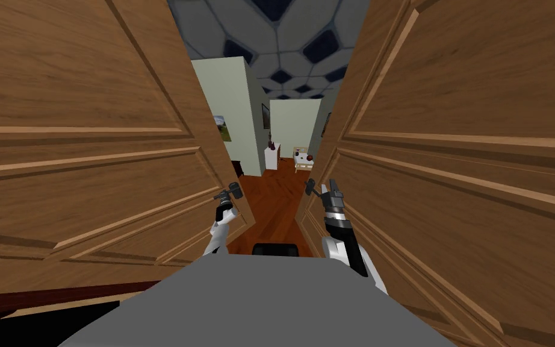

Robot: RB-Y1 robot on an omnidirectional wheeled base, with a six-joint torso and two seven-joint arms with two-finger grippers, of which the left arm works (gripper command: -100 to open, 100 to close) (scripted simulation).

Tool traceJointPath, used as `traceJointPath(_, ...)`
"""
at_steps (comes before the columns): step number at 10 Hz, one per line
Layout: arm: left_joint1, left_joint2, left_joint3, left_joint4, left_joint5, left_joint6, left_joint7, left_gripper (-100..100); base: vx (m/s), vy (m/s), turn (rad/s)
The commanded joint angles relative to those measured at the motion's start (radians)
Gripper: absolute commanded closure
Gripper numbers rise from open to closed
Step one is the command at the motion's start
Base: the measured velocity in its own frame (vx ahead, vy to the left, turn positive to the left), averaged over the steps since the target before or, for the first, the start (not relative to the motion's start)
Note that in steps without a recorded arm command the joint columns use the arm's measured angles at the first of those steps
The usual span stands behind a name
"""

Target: Push the door open

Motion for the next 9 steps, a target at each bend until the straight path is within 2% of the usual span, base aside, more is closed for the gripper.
traceJointPath(1,-0.017,0.021,0.031,0.006,0.025,-0.025,-0.034,100,0.091,0.04,-0.033)
traceJointPath(5,-0.033,0.012,0.082,0.012,0.082,-0.049,-0.109,100,0.098,0.043,-0.027)
traceJointPath(6,-0.033,0.012,0.082,0.012,0.082,-0.049,-0.109,100,0.071,0.016,0.011)
traceJointPath(7,-0.04,0.005,0.106,0.015,0.11,-0.061,-0.146,100,0.111,0.042,-0.026)
traceJointPath(9,-0.048,-0.003,0.13,0.018,0.136,-0.073,-0.182,100,0.116,0.039,-0.037)
